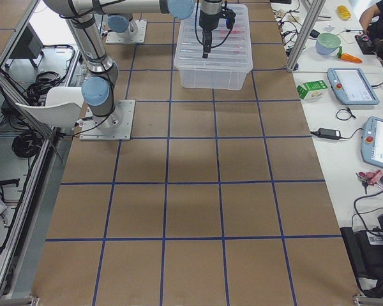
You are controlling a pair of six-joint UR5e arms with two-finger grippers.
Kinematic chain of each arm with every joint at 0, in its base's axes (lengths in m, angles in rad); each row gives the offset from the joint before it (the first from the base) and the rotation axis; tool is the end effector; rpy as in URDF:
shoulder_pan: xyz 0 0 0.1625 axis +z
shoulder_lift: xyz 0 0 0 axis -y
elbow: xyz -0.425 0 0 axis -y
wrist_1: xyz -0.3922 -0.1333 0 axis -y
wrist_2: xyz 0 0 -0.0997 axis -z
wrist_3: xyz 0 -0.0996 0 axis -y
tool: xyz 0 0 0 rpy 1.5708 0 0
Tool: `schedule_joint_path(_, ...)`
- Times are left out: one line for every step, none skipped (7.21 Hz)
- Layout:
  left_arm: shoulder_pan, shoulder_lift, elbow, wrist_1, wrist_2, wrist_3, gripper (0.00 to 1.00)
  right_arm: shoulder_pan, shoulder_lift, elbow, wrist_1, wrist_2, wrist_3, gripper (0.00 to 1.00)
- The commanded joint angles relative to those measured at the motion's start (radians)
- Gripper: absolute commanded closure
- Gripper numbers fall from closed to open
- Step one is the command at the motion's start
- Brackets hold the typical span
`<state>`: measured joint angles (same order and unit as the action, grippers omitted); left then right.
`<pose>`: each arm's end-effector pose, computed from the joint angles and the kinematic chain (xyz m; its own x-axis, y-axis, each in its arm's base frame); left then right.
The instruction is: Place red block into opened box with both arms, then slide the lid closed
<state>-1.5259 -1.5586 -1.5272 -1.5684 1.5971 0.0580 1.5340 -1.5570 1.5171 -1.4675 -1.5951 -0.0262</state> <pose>-0.1085 -0.4971 0.5157 -0.9995 0.0115 -0.0296 0.0132 0.9983 -0.0565 0.1127 -0.4954 0.4974 -0.9997 0.0091 0.0226 0.0105 0.9979 0.0640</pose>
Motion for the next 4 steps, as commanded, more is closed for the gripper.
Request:
schedule_joint_path(0.000, -0.009, -0.001, 0.007, 0.001, 0.000, 0.00, 0.000, 0.000, 0.000, 0.007, -0.002, 0.000, 0.00)
schedule_joint_path(0.001, -0.009, -0.001, 0.008, 0.003, 0.000, 0.00, 0.000, -0.002, 0.000, 0.007, 0.000, 0.002, 0.00)
schedule_joint_path(0.001, -0.005, -0.001, 0.008, 0.001, 0.000, 0.00, 0.000, 0.000, 0.002, 0.000, 0.000, 0.000, 0.00)
schedule_joint_path(0.001, 0.002, -0.001, 0.005, 0.007, 0.000, 0.00, 0.000, 0.000, 0.002, -0.007, 0.000, -0.001, 0.00)
